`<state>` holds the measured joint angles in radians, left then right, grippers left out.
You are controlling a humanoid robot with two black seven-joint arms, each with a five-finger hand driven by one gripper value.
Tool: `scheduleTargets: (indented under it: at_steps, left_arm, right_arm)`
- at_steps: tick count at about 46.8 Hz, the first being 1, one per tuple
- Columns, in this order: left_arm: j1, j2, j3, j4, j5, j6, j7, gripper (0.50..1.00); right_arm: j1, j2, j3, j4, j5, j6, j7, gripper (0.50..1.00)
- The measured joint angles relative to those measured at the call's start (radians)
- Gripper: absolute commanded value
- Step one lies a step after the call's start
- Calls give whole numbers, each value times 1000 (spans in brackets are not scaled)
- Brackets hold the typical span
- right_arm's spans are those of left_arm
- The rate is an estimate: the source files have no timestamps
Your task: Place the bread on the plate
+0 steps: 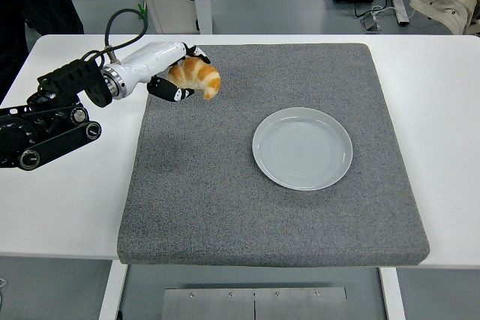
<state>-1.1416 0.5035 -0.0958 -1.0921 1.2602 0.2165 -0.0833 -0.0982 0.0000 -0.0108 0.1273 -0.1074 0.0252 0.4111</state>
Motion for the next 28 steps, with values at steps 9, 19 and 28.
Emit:
scheduleTargets:
  at_steps: [9, 19, 28]
  left_arm:
    - [-3, -3, -125, 46, 9, -88, -3, 560]
    - [-19, -9, -182, 48, 18, -121, -4, 554]
    - [-34, -27, -248, 48, 9, -155, -4, 555]
  right_arm:
    - [1, 0, 0, 0, 0, 0, 0, 1000]
    - [0, 0, 0, 0, 0, 0, 0, 1000]
    - [0, 0, 0, 0, 0, 0, 0, 1000]
